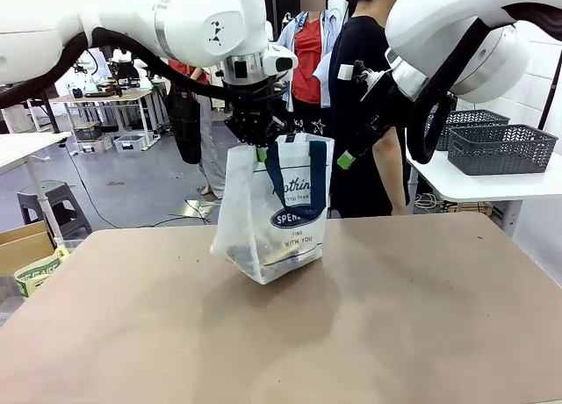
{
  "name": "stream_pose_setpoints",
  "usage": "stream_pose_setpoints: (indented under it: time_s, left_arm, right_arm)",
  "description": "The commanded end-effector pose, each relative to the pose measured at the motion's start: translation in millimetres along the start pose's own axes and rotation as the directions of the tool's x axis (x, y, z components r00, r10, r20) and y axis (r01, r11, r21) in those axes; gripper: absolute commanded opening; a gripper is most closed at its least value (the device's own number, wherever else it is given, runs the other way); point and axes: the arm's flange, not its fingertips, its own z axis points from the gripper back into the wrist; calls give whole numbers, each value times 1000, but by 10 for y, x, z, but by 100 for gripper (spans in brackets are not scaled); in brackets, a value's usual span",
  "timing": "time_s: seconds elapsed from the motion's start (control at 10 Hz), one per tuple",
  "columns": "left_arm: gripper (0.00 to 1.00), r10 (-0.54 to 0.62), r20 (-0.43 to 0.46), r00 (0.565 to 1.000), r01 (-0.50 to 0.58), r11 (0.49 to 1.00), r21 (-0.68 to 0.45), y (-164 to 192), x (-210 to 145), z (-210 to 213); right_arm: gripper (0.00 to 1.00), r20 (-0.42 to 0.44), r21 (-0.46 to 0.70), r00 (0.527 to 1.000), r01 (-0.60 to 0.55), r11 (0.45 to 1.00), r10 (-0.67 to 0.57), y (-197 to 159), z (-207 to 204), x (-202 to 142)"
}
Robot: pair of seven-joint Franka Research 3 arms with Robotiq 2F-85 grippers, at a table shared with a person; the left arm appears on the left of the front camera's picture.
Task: Transfer purchased items from the store into the shopping bag.
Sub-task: Move the Reusable shopping bag to the right side of the table.
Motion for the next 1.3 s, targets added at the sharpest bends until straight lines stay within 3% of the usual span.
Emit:
stream_pose_setpoints:
  time_s: [0.0, 0.4, 0.7, 1.0, 1.2]
  left_arm:
    - [0, 32, -4, 999, -32, 999, 24, 128, 96, 210]
    - [0, 107, 8, 994, -108, 992, 66, 597, -236, 579]
    - [0, 219, 107, 970, -228, 970, 82, 995, -669, 853]
    - [0, 371, 127, 920, -383, 920, 87, 1476, -1150, 971]
    - [0, 498, 166, 851, -515, 853, 86, 1827, -1564, 1095]
  right_arm:
    - [100, -12, -12, 1000, -5, 1000, 5, 19, -3, -38]
    - [100, -12, -12, 1000, -5, 1000, 5, 19, -3, -38]
    - [100, -12, -12, 1000, -5, 1000, 5, 19, -3, -38]
    - [100, -12, -12, 1000, -5, 1000, 5, 19, -3, -38]
    - [100, -12, -12, 1000, -5, 1000, 5, 19, -3, -38]
